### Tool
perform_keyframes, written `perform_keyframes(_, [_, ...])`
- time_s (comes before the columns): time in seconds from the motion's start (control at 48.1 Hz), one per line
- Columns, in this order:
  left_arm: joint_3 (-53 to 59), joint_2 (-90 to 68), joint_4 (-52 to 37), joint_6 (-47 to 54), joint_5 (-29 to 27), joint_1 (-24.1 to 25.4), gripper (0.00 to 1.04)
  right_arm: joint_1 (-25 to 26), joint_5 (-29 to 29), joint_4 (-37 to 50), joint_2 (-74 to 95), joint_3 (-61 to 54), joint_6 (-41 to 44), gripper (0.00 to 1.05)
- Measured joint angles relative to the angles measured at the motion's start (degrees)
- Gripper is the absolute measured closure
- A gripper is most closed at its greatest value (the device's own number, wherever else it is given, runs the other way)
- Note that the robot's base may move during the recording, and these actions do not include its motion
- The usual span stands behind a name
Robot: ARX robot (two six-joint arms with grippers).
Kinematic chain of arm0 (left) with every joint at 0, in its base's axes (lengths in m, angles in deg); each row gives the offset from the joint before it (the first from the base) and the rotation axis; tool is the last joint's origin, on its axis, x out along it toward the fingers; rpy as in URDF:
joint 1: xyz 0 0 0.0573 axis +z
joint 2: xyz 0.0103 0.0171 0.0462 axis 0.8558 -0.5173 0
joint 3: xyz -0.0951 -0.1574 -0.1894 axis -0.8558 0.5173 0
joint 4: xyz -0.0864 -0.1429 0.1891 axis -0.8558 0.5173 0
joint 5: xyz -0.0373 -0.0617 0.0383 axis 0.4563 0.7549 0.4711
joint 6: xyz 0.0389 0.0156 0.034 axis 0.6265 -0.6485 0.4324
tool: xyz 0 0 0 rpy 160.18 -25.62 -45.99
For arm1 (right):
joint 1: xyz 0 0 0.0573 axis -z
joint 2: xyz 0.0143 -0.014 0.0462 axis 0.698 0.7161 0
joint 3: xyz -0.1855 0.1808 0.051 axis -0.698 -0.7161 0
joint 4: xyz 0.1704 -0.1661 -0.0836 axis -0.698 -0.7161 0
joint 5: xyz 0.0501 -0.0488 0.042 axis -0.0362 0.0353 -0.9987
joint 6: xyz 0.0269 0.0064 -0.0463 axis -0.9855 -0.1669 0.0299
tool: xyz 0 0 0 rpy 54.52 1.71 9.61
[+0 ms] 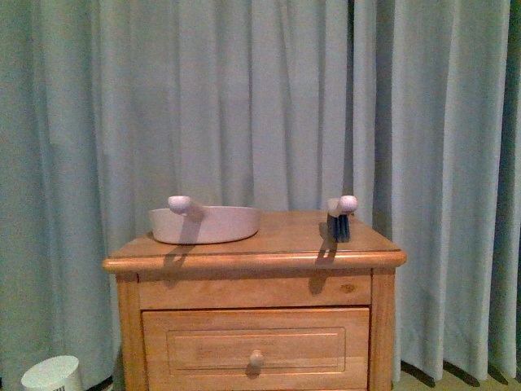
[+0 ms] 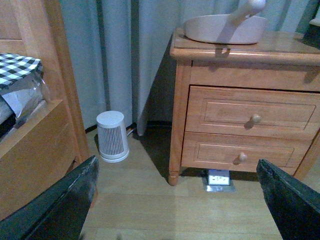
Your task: Clean up trash
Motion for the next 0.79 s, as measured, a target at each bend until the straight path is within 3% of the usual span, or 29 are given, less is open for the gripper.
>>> perform_keyframes(0.79, [0.0,0.0,0.0,0.0,0.0,0.0,0.08,0.0,0.0,0.0,0.0,0.0,0.0,0.07])
